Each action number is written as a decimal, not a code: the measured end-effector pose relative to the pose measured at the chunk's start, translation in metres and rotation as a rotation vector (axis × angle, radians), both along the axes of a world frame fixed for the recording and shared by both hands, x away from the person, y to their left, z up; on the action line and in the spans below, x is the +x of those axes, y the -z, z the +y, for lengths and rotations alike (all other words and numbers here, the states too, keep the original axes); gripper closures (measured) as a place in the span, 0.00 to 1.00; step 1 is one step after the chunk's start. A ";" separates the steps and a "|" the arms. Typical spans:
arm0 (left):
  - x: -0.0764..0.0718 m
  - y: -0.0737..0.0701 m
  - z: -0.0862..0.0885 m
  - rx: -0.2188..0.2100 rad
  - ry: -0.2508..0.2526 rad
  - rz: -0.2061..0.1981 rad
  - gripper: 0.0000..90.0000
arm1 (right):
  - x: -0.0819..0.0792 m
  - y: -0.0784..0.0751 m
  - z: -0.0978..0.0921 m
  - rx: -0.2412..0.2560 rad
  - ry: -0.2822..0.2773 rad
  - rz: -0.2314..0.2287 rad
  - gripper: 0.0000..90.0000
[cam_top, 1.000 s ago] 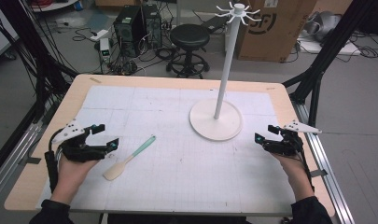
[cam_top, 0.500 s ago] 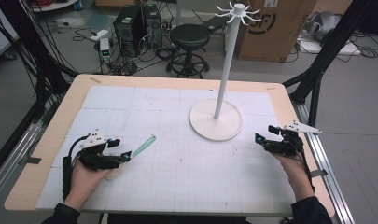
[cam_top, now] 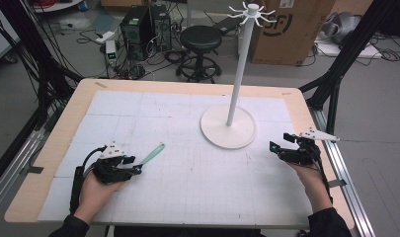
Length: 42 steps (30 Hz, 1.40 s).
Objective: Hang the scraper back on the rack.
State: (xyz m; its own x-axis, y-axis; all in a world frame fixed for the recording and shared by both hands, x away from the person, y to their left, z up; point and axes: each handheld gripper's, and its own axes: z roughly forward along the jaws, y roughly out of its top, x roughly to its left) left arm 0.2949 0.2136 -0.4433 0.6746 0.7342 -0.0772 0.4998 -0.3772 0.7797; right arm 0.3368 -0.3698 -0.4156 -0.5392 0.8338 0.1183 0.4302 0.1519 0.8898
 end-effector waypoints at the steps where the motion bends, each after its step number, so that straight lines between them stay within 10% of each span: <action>1: 0.001 0.001 -0.001 0.020 0.012 0.008 0.66 | 0.000 0.000 0.000 0.000 0.001 0.002 0.24; 16: -0.004 0.001 -0.013 0.108 -0.007 -0.044 0.83 | 0.001 0.001 0.002 -0.015 -0.007 0.006 0.24; 34: 0.000 0.000 -0.007 0.016 -0.016 -0.015 0.90 | 0.000 0.001 0.002 -0.013 -0.007 0.009 0.24; 42: 0.003 -0.027 -0.015 -0.067 0.027 -0.049 0.90 | 0.001 0.001 0.003 -0.013 -0.008 0.009 0.24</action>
